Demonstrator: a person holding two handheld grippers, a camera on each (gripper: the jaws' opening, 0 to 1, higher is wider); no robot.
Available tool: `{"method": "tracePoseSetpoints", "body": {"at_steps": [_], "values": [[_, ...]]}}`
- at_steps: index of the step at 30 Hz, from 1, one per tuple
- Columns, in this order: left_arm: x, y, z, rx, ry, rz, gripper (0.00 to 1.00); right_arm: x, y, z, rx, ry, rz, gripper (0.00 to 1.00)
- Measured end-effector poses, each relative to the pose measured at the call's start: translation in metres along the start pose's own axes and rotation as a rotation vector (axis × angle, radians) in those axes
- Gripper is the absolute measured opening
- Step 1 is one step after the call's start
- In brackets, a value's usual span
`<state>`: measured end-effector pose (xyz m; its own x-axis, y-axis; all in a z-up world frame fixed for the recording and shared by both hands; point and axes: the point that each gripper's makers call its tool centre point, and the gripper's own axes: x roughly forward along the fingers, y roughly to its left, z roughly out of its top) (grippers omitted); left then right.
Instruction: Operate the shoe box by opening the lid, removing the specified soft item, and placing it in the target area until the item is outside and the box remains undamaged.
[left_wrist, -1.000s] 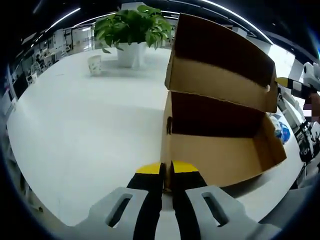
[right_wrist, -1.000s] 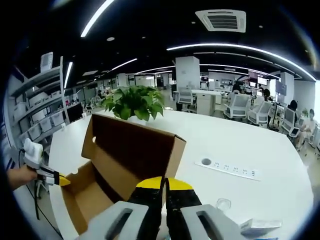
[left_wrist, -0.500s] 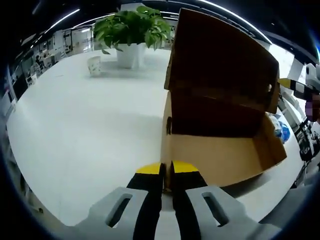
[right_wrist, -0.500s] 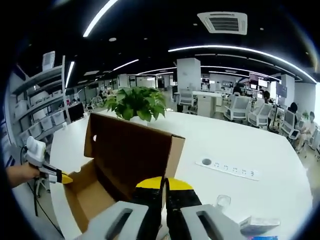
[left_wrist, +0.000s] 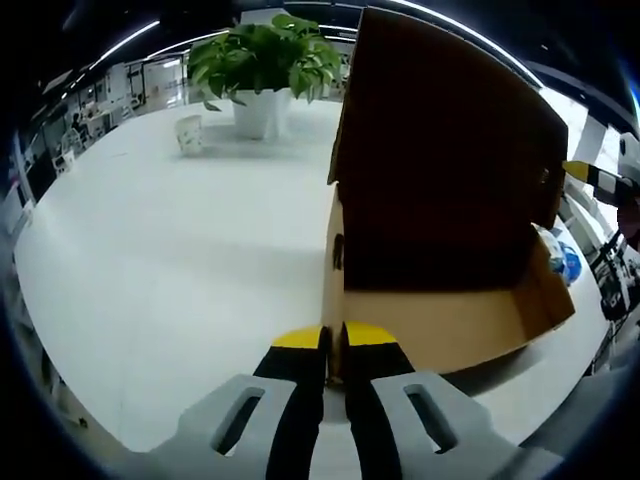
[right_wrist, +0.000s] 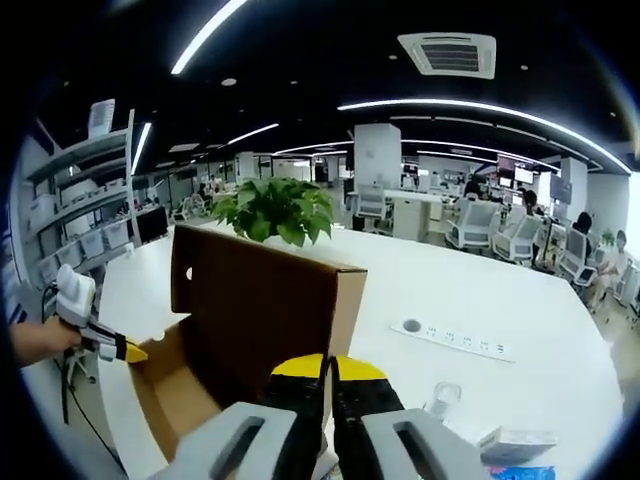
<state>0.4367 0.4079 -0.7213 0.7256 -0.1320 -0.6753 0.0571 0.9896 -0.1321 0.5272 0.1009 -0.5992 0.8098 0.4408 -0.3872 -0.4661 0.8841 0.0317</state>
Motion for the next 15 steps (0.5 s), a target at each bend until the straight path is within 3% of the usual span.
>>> {"method": "tracePoseSetpoints", "body": {"at_steps": [15], "values": [[0.002,0.000,0.000,0.003,-0.005,0.000,0.04,-0.012,0.009,-0.007,-0.021,-0.016,-0.006,0.00]]}}
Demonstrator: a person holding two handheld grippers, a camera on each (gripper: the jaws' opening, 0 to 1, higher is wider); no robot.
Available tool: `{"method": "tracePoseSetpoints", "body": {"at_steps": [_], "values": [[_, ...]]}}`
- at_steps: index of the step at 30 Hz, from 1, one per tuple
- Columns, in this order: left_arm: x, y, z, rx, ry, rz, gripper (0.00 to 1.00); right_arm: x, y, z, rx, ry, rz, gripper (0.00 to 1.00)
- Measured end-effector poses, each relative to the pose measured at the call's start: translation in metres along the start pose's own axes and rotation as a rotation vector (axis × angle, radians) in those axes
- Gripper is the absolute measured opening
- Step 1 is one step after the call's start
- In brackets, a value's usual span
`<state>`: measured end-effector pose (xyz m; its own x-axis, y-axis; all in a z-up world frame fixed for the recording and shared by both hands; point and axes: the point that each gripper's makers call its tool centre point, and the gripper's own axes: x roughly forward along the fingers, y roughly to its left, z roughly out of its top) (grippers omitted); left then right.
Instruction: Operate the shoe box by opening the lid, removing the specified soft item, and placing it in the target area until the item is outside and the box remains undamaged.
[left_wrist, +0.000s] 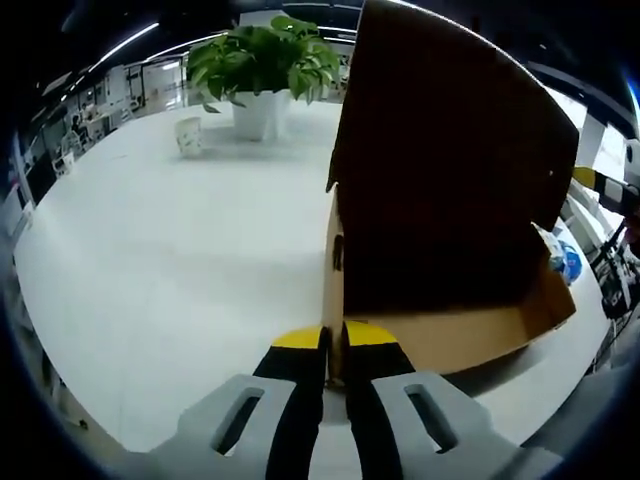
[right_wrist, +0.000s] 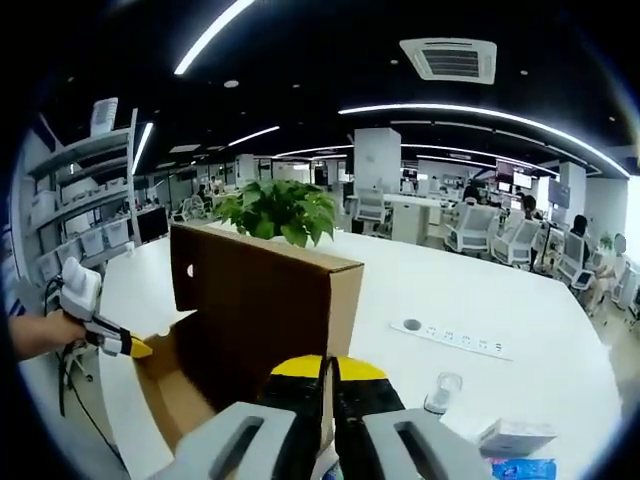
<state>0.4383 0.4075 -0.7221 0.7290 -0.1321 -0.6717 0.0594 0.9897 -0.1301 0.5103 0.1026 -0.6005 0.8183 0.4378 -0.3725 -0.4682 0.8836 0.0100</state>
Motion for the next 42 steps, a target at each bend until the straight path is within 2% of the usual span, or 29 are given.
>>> {"method": "tracePoseSetpoints", "body": {"at_steps": [2,3,10,27,42], "values": [[0.001,0.001,0.000,0.003,-0.004,0.000,0.04,-0.002,0.001,-0.001,-0.002,-0.002,0.000,0.00],[0.001,0.001,0.001,0.005,-0.007,-0.001,0.04,-0.003,0.003,-0.002,-0.031,-0.002,0.009,0.00],[0.002,0.000,0.001,0.005,-0.010,-0.005,0.05,-0.008,0.008,-0.004,-0.043,0.001,0.009,0.00],[0.002,-0.002,0.004,0.020,-0.034,-0.019,0.06,-0.018,0.015,-0.014,-0.004,0.008,0.001,0.00],[-0.002,-0.002,0.008,0.045,-0.046,-0.025,0.11,-0.023,0.021,-0.021,0.002,0.011,0.000,0.00]]}}
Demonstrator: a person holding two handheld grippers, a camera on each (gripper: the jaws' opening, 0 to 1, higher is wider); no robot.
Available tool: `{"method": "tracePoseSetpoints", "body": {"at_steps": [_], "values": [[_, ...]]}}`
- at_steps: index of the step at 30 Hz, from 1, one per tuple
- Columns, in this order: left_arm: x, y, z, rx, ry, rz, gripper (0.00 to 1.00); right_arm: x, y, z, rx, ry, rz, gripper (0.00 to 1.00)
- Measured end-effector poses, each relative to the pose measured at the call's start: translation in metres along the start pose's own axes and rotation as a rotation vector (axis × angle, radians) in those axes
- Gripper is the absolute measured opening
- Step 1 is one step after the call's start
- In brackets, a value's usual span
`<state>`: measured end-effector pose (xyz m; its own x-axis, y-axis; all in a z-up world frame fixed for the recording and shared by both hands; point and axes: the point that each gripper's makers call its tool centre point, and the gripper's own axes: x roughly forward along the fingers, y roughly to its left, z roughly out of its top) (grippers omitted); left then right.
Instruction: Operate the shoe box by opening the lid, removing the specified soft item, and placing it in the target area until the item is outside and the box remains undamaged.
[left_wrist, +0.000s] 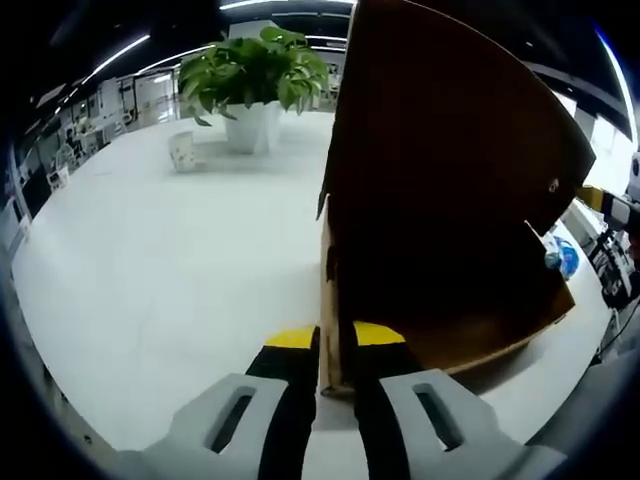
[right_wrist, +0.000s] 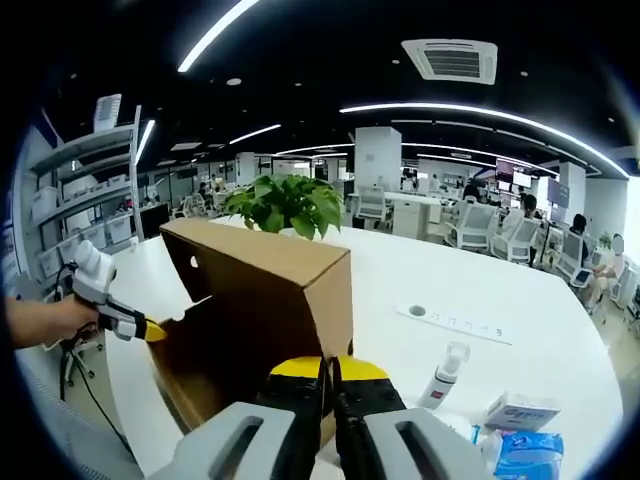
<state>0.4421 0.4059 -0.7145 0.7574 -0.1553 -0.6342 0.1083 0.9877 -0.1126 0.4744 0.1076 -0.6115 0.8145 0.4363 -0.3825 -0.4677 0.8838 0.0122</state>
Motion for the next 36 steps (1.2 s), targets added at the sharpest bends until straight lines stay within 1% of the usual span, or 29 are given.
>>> {"method": "tracePoseSetpoints", "body": {"at_steps": [3,10,15,22,29,36], "values": [[-0.002,0.001,0.004,0.018,-0.011,0.005,0.14,-0.001,0.001,-0.001,-0.011,0.003,-0.001,0.00],[-0.006,0.001,0.020,0.037,-0.040,0.005,0.14,-0.003,0.003,-0.005,-0.004,0.001,-0.006,0.00],[-0.010,-0.002,0.034,0.057,-0.069,0.000,0.14,-0.005,0.005,-0.008,0.003,0.002,-0.008,0.00],[-0.013,-0.005,0.045,0.071,-0.093,-0.005,0.15,-0.007,0.007,-0.013,0.009,0.007,-0.007,0.00],[-0.017,-0.006,0.052,0.085,-0.116,-0.015,0.15,-0.009,0.010,-0.017,0.016,0.010,-0.008,0.00],[-0.020,-0.009,0.051,0.097,-0.115,-0.027,0.16,-0.012,0.012,-0.025,0.038,0.019,-0.005,0.00]]}}
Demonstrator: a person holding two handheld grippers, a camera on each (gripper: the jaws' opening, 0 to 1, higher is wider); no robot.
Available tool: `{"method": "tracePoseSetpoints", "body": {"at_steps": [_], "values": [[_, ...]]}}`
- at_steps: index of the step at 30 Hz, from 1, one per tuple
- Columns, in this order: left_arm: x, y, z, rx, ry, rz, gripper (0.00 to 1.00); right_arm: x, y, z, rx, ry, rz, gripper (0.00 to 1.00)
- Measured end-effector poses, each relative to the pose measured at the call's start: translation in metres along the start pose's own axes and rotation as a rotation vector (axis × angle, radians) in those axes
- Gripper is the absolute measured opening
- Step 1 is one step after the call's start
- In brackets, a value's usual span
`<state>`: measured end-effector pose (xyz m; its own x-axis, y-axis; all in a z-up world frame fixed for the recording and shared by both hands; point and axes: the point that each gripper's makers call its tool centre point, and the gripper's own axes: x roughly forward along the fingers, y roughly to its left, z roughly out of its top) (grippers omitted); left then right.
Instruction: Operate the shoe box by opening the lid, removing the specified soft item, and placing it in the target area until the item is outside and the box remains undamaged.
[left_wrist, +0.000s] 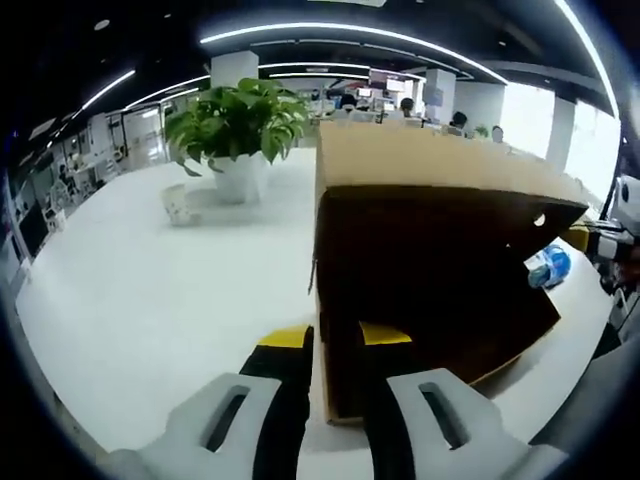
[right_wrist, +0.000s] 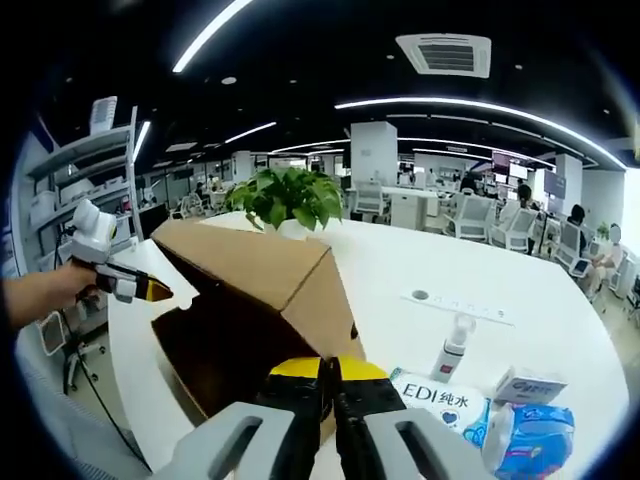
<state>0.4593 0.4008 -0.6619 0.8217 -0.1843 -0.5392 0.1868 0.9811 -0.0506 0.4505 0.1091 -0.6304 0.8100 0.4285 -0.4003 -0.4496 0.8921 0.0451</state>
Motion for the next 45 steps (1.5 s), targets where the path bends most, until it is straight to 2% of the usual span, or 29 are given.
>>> {"method": "tracePoseSetpoints", "body": {"at_steps": [16,26,35,45], "values": [[-0.006,-0.002,0.006,0.026,-0.022,-0.014,0.14,-0.003,0.006,-0.013,0.019,0.019,0.009,0.00],[-0.010,-0.007,0.015,0.055,-0.069,-0.043,0.14,-0.005,0.009,-0.028,0.038,0.043,0.024,0.00],[-0.012,-0.004,0.006,0.068,-0.056,-0.044,0.14,-0.004,0.017,-0.039,0.043,0.066,0.045,0.00],[-0.015,-0.004,-0.002,0.084,-0.043,-0.056,0.16,-0.009,0.025,-0.046,0.031,0.055,0.090,0.00]]}}
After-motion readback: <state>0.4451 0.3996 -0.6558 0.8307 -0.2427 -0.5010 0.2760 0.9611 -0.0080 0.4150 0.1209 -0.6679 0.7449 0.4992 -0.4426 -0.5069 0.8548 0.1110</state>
